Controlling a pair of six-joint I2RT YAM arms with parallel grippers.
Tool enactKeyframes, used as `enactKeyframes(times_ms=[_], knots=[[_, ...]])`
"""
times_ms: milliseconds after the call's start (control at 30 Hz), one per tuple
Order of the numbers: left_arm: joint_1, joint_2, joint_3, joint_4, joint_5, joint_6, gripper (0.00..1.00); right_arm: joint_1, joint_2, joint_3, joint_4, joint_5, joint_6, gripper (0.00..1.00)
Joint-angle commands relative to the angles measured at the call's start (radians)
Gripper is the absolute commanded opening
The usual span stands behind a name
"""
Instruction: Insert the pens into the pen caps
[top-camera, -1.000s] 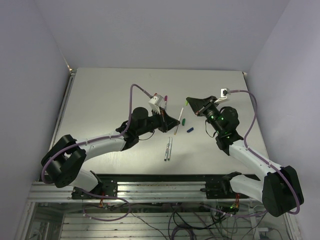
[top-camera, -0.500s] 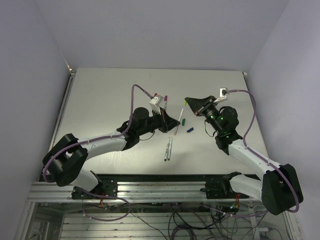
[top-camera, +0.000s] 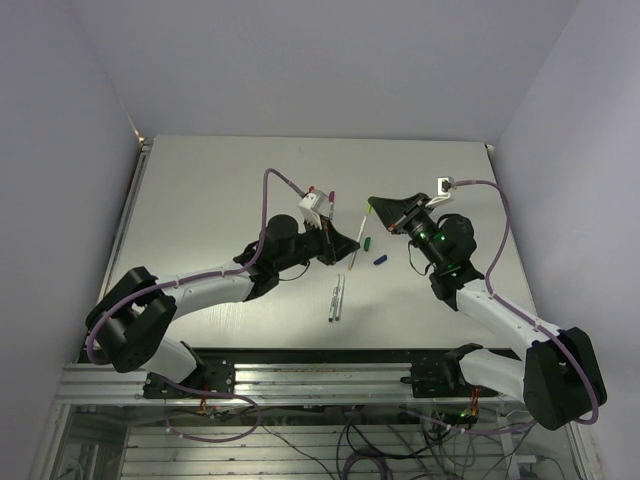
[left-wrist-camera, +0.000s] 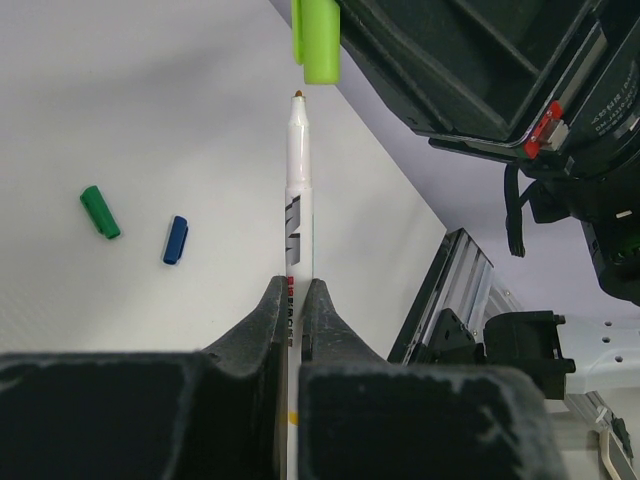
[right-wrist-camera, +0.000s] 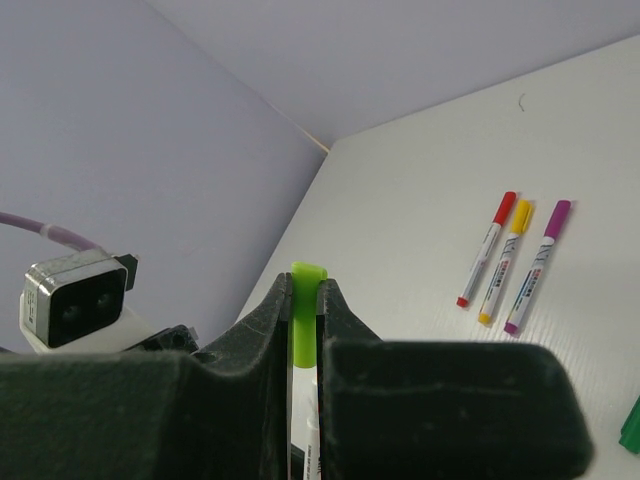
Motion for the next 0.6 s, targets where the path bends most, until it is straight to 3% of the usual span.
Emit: enactKeyframes(times_ms=[0, 567], knots=[[0.0, -0.009, 0.007, 0.05, -0.014, 0.0, 0.07, 0.004, -0.008, -0.013, 0.012, 0.011, -0.025, 0.0], [0.001, -0.013, 0.006, 0.056, -0.011, 0.002, 0.07, 0.005, -0.002, -0.022, 0.011, 0.003, -0.036, 0.0]])
